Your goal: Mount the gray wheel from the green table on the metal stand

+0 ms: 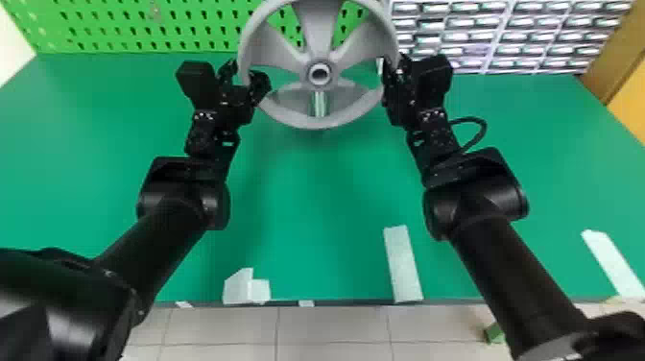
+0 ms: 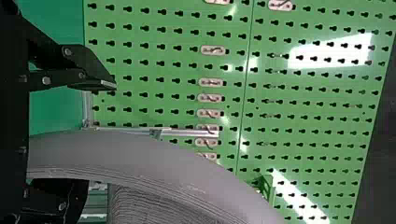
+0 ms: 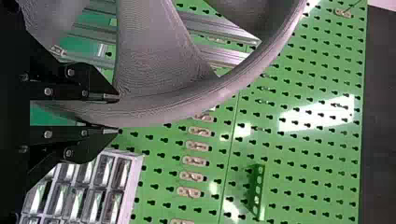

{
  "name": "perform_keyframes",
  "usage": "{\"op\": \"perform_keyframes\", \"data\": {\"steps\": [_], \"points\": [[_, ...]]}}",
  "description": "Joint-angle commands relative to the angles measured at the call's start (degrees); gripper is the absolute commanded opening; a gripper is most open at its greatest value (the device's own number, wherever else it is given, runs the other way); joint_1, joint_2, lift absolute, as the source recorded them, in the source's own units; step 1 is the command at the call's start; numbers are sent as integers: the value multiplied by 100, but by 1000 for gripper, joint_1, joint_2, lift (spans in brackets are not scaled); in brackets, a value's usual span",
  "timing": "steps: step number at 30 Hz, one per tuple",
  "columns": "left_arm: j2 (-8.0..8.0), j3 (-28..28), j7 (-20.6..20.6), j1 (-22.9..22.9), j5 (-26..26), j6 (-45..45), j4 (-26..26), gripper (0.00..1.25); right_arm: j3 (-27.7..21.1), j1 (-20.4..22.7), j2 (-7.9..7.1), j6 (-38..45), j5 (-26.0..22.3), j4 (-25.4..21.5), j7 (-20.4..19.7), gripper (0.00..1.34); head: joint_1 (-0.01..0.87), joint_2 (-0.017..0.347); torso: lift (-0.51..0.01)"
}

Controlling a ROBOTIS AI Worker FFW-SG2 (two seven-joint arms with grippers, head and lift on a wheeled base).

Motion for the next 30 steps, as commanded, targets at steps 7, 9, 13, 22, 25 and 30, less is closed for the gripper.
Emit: {"op": "perform_keyframes", "data": {"steps": [7,9,13,22,25,30], "points": [[-15,4,6,1,-157,17,17,463,-7,19,5,-81,0,8,-98,245,867,52,-100],[-15,4,6,10,-201,17,17,463,2,19,5,-90,0,8,-98,250,867,52,-100],[-23,4,6,18,-210,17,17,468,28,19,5,-125,9,8,-115,298,867,52,-100],[-32,48,6,45,-219,0,17,545,37,54,5,-134,9,8,-115,413,867,52,-100],[-32,75,15,54,-236,-18,17,611,28,54,5,-143,9,8,-115,414,867,52,-100],[-32,119,41,80,-289,-44,17,686,19,72,5,-178,27,8,-115,526,867,52,-100]]}}
